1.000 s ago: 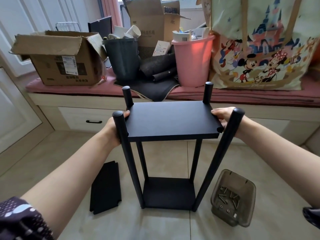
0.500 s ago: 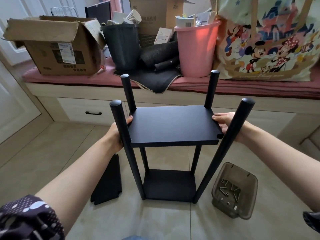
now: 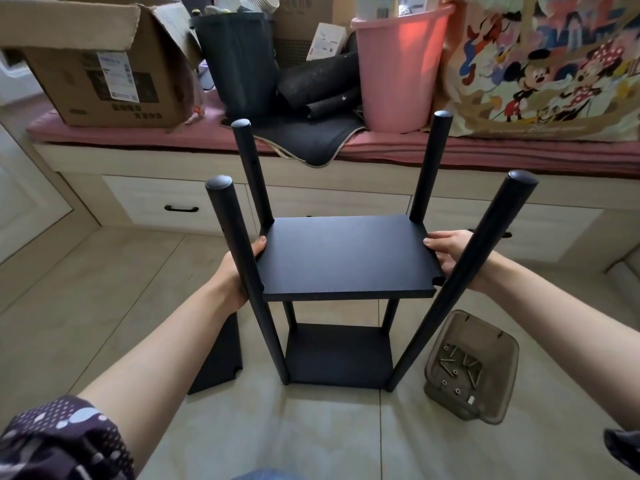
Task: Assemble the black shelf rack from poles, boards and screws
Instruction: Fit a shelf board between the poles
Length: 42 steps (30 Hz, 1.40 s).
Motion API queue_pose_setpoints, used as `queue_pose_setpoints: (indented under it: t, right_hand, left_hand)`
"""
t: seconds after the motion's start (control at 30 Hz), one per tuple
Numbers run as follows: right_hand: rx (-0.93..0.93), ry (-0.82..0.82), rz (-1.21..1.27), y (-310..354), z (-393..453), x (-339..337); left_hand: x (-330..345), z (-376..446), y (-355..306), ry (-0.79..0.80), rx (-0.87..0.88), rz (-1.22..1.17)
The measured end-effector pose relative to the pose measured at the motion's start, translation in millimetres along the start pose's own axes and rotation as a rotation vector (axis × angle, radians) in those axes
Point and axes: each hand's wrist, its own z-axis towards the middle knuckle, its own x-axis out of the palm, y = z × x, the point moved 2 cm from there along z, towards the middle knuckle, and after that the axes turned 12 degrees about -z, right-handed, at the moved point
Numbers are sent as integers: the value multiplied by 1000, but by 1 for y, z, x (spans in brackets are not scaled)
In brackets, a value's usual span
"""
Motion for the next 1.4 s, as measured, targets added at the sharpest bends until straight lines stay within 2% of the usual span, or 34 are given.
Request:
queue_pose_setpoints:
  t: [0.23,0.83,1.23,1.4]
  right_hand:
    - [24,8,-11,-14,-1,7]
    - [125,-18,11,-43,4,20]
    - [128,-38,-7,-47,7,22]
    - [111,-44,30,-44,6,22]
  left_hand:
    - [-6,9,20,-52,-55,-42]
    - [-23,27,53,-60,-142,-17]
    - [-24,29,60,-58,-141,-58]
    - [-23,28,62,-143,-126,-95]
